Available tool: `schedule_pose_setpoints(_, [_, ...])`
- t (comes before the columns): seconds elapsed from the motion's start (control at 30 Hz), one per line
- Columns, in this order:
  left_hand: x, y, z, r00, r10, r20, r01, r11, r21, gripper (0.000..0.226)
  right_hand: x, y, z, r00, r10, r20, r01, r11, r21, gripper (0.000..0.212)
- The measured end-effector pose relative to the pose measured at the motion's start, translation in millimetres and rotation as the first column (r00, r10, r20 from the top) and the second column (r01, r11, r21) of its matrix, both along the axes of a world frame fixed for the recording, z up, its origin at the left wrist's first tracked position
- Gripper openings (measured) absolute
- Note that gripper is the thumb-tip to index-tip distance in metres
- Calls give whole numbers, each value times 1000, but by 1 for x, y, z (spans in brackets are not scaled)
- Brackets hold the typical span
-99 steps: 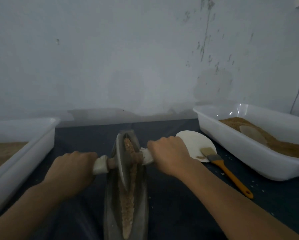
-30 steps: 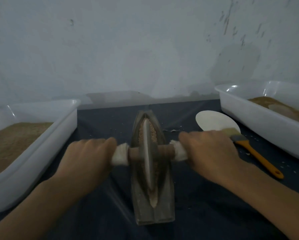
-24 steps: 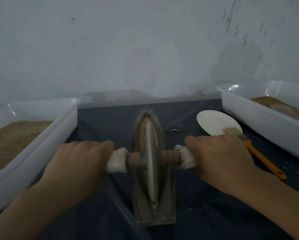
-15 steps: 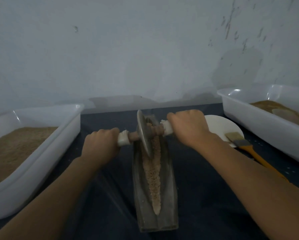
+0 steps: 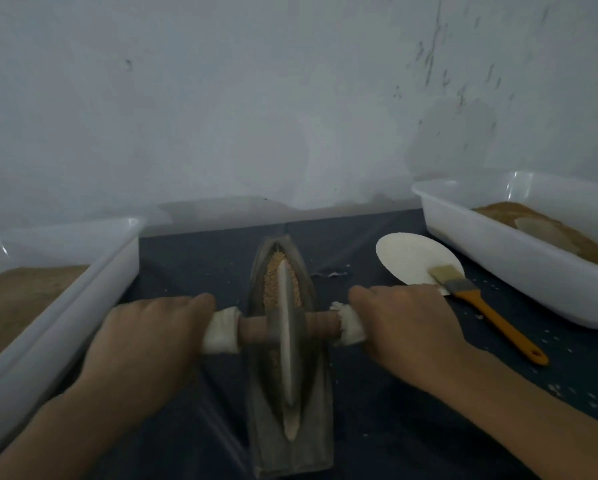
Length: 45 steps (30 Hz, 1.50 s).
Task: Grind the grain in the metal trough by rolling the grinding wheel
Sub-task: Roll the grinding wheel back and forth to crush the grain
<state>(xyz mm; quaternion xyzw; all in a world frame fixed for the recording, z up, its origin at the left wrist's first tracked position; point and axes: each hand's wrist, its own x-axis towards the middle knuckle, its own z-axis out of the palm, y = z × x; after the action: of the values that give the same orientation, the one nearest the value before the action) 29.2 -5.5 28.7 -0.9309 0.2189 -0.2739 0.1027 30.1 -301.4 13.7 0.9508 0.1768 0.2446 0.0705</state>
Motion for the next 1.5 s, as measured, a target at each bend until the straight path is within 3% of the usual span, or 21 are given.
schedule_pose_setpoints(0.13, [62,-7,-11,993,114,37,-112,993,-45,36,49,11,0,996,-59,59,59,998,8,18])
schedule_pose_setpoints(0.3, [106,0,-26,976,203,-83,-215,959,-182,22,91,33,21,982,-83,171,105,987,-123,26])
schedule_pose_setpoints(0.5, [53,-4,-14,973,208,-99,-217,972,-92,24,47,20,17,999,-25,43,28,997,-73,20])
schedule_pose_setpoints(0.6, [7,2,-5,971,176,-161,-187,981,-56,34,-4,11,12,994,46,101,-40,998,-56,30])
schedule_pose_setpoints(0.67, [-16,5,-1,987,114,-112,-121,991,-59,44,-22,6,14,983,74,167,-72,997,-21,38])
schedule_pose_setpoints(0.77, [-23,4,-2,997,69,-22,-70,997,-41,50,-17,4,10,988,80,134,-84,996,24,38])
schedule_pose_setpoints(0.9, [24,-5,-11,987,161,17,-161,987,7,43,40,12,0,997,-24,77,25,999,-20,25])
schedule_pose_setpoints(1.07, [81,-11,-15,966,257,-18,-257,959,-116,26,91,25,9,987,-75,144,89,992,-91,22])
schedule_pose_setpoints(1.23, [43,-6,-13,968,232,-96,-239,969,-69,22,48,18,10,997,-21,69,26,997,-69,24])
schedule_pose_setpoints(1.37, [-8,6,-2,966,147,-211,-162,985,-59,23,-12,6,11,979,102,176,-99,995,-27,40])
schedule_pose_setpoints(1.5, [-20,0,5,970,182,-161,-184,983,0,25,-11,1,7,982,124,145,-128,991,25,38])
